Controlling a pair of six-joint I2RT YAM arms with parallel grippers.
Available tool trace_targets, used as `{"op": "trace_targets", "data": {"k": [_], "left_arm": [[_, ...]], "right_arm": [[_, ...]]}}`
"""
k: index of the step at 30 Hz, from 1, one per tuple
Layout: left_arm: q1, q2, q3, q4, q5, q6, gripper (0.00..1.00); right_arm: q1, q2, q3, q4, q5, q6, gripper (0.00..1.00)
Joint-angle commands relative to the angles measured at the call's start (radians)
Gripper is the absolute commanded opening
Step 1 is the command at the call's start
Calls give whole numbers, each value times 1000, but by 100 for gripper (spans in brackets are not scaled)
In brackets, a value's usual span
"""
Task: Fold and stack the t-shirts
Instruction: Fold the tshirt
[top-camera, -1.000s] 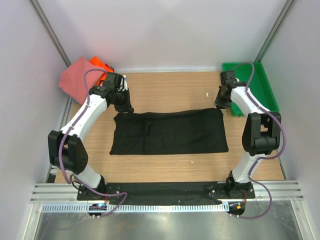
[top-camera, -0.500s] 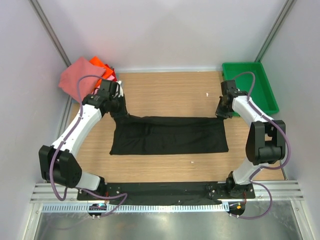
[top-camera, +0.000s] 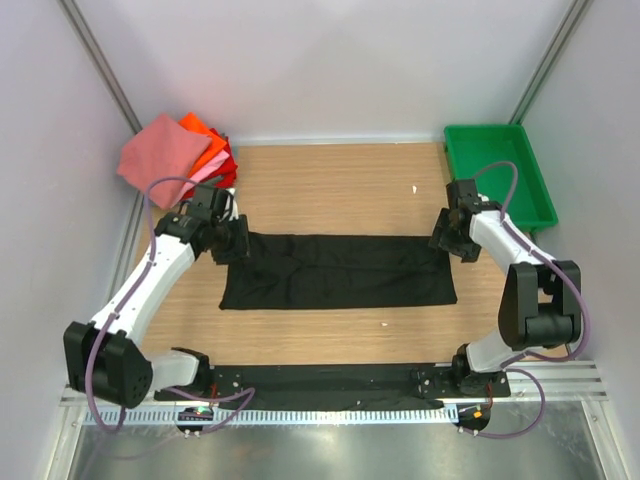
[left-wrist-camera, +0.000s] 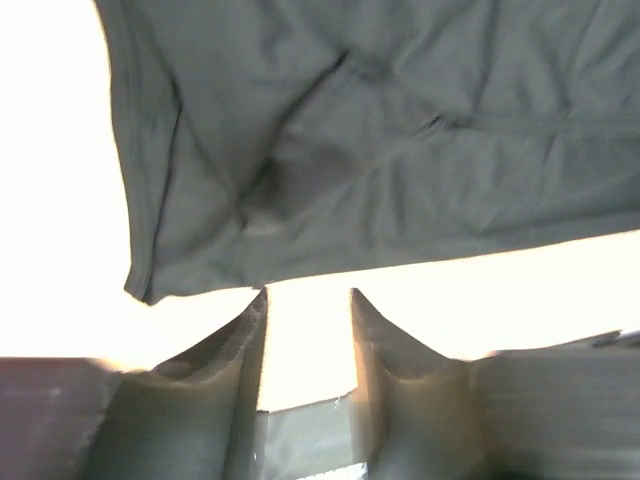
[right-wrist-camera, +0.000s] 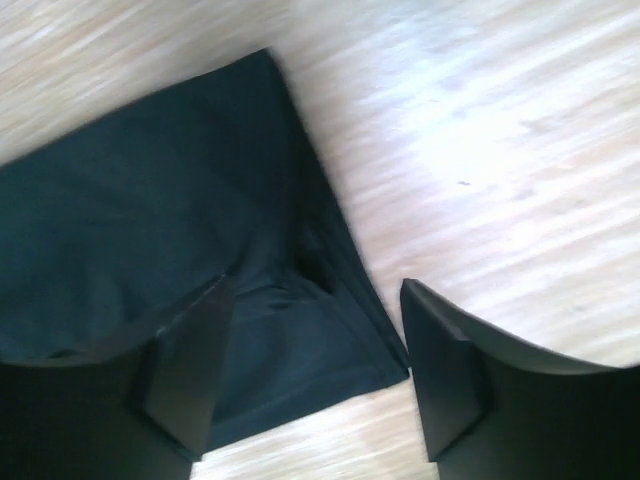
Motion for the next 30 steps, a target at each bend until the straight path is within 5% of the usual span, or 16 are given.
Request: {"op": "trace_targets", "data": {"k": [1,3,7,11,16,30], "left_arm": [[6,-80,-22,-122,-10,-14,45],[6,-97,-17,-187,-9,-3,55],[6,-129,-34,-164,-24,-14,59],[6,-118,-84,-57,5,-76,56],[4,-99,-207,147,-41,-158,54],[-71,317,-272,409,-223,-330,44]], "right_arm": [[-31,-90,-16,-5,112,20,76],[-37,-113,-1,-17,155,24,85],[-37,-127,42,-14,113,30,85],[-19,-127,21,66,-97,29,79],[144,-34,26,129,-228,-9,77],[202,212,-16,160,-173,-3,75]]}}
